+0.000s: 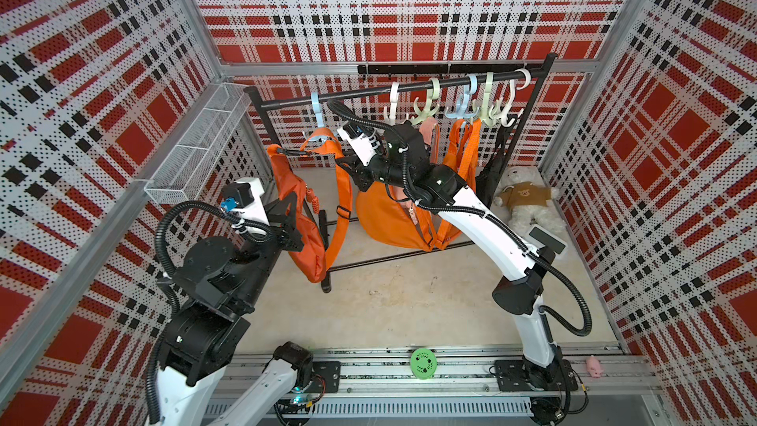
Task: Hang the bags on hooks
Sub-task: Hang the bag on the hook.
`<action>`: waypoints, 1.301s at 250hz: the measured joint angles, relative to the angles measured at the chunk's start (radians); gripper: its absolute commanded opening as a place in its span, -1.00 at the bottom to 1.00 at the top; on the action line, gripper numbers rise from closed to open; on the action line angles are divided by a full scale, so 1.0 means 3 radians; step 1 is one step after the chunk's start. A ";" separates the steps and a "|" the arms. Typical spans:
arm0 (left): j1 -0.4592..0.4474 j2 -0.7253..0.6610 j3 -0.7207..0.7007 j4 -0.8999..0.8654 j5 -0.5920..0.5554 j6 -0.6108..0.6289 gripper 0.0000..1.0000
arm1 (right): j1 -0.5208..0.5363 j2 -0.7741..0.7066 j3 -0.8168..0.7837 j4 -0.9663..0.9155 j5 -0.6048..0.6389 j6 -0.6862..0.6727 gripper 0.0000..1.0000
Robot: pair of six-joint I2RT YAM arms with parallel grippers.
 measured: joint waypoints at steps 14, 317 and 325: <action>0.0015 0.0000 0.0000 0.0000 0.0033 -0.0017 -1.00 | -0.0013 0.0000 0.0005 0.0008 0.0023 -0.0005 -0.57; 0.0104 -0.0089 -0.0137 0.0004 0.0262 -0.0209 -1.00 | -0.0085 0.0388 0.0504 0.0251 -0.0116 -0.0081 -0.59; 0.0104 -0.0089 -0.0175 0.0001 0.0271 -0.0221 -1.00 | -0.0086 0.0388 0.0504 0.0253 -0.0120 -0.0078 -0.60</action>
